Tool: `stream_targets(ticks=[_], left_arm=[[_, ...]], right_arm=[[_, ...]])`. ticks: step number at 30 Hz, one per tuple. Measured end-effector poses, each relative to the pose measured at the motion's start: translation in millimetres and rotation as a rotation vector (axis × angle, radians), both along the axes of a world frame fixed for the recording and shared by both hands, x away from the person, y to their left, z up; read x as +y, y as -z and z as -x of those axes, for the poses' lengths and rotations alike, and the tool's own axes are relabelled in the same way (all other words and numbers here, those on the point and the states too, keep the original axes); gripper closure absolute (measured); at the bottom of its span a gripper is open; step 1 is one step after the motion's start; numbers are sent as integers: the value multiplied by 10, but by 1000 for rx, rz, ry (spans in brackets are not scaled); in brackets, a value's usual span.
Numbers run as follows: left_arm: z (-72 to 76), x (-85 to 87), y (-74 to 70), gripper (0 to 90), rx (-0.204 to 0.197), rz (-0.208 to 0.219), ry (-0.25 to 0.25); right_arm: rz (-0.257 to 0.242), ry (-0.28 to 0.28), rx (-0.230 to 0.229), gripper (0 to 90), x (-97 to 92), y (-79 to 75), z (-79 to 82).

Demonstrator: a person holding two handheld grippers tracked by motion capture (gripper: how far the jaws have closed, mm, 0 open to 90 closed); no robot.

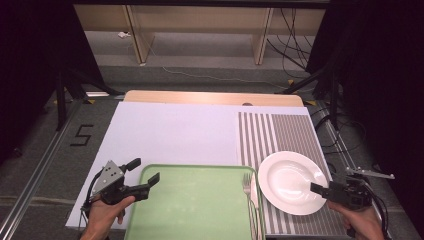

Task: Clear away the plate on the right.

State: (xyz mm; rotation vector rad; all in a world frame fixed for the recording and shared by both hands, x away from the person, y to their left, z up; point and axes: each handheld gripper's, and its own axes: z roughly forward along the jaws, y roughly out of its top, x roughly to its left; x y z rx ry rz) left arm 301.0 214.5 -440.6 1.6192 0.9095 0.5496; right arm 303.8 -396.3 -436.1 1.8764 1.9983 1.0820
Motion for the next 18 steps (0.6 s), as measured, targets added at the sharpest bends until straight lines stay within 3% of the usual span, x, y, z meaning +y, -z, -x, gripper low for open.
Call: stream_targets(ticks=[2, 3, 5, 9, 12, 13, 15, 18], left_arm=[[1, -1, -4, 167, -3, -3, 3], [2, -5, -5, 168, -2, -7, 6], [2, -12, -1, 167, 0, -6, 5], [3, -6, -2, 168, -1, -7, 6], [4, -8, -2, 167, -1, -6, 7], [4, -10, -2, 167, -1, -5, 7], [6, -13, -3, 167, -1, -5, 8], [5, -11, -4, 167, -1, -4, 8]], right_arm=[[-8, 16, 5, 163, -16, 25, -2], [-19, 29, 39, 163, -18, 21, 7], [-7, 33, 61, 164, -38, 29, 11], [-31, 19, 61, 165, -65, 99, -16], [-34, 37, 118, 171, -63, 108, -12], [-34, 32, 123, 176, -70, 123, -16], [-80, 37, 93, 184, -68, 176, -27], [-90, 33, 116, 198, -84, 204, -29]])
